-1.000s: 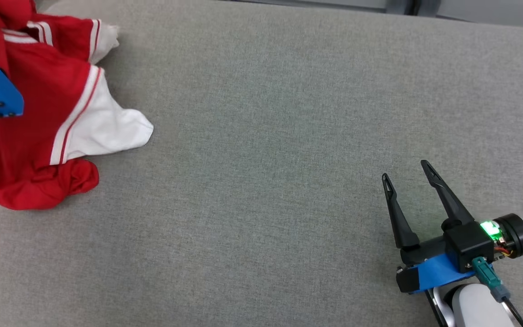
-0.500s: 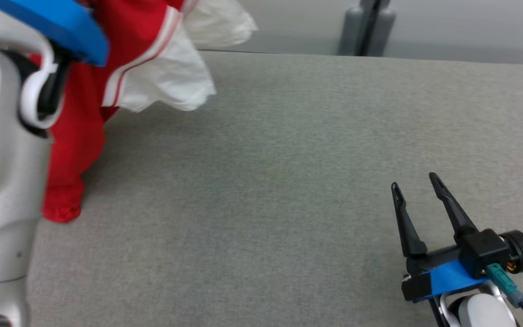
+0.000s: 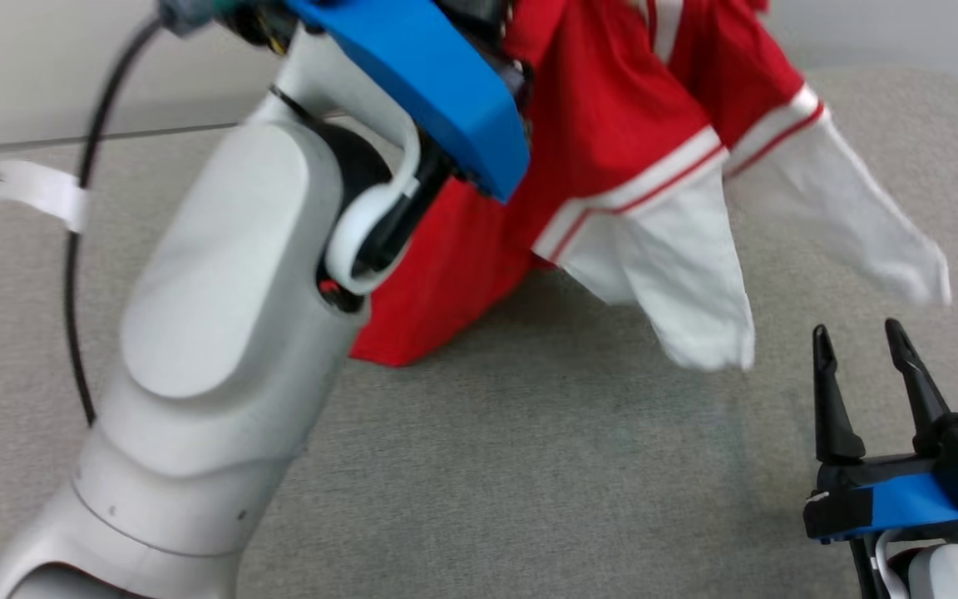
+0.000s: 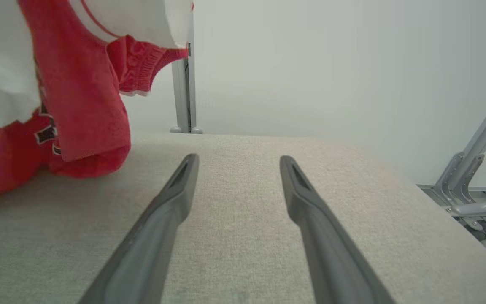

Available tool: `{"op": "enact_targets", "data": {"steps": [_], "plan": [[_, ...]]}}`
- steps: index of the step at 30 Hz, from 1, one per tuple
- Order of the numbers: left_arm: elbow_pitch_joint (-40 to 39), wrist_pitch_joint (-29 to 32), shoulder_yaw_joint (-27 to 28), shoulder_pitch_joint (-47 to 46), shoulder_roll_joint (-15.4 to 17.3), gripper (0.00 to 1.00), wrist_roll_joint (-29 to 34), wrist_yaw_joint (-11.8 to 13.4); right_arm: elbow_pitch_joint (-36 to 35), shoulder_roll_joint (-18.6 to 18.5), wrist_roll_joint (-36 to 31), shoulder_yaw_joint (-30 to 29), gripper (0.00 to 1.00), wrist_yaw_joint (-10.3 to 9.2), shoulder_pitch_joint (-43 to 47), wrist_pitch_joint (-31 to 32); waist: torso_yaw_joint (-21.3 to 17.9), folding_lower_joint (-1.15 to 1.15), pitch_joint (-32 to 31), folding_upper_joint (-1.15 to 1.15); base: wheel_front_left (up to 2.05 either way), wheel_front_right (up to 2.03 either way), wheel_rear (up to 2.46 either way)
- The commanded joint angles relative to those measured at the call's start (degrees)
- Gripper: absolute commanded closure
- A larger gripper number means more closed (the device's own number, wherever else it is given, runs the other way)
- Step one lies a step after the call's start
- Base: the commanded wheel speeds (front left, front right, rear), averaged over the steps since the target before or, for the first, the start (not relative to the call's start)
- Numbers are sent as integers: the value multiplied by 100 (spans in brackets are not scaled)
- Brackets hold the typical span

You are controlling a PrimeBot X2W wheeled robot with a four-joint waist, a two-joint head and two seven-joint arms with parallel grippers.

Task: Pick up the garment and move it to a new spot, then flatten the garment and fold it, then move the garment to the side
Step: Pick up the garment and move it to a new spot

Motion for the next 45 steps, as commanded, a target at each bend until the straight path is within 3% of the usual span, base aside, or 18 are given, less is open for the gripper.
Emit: {"op": "enact_targets", "data": {"steps": [1, 14, 21, 22, 23, 24, 25, 26, 35, 45], "plan": [[89, -19, -21, 185, 13, 100, -26, 43, -28, -12, 59, -26, 0, 1, -21, -18, -39, 1, 31, 0, 0, 0, 0], [2444, -1276, -293, 1783, 188, 100, 327, 407, -77, -13, 196, -172, 0, 1, -199, -18, -314, 1, 469, 0, 0, 0, 0], [3270, -1909, -298, 2082, 42, 100, 200, 317, -79, -13, 141, -84, 0, 1, -212, -18, -150, 1, 433, 0, 0, 0, 0], [3331, -1987, -311, 2096, 20, 89, 187, 289, -70, -13, 124, -70, 0, 1, -206, -18, -120, 1, 409, 0, 0, 0, 0], [3380, -2062, -341, 2105, -7, 67, 180, 272, -62, -13, 118, -58, 0, 1, -197, -18, -90, 1, 379, 0, 0, 0, 0], [3409, -2141, -365, 2114, -36, 52, 173, 255, -55, -13, 111, -46, 0, 1, -188, -18, -64, 1, 349, 0, 0, 0, 0], [3434, -2224, -395, 2127, -60, 22, 166, 226, -52, -13, 108, -30, 0, 1, -175, -18, -38, 1, 315, 0, 0, 0, 0], [3450, -2303, -432, 2148, -79, 0, 167, 210, -45, -13, 106, -15, 0, 1, -159, -18, -14, 1, 276, 0, 0, 0, 0], [3463, -2661, -679, 2429, -34, 0, 464, 226, -19, -13, 102, 56, 0, 1, 71, -18, 142, 1, -156, 0, 0, 0, 0], [2700, -2642, -786, 2298, 191, 0, 795, 347, -54, -13, 51, 47, 0, 1, 314, -18, 241, 1, -421, 0, 0, 0, 0]]}}
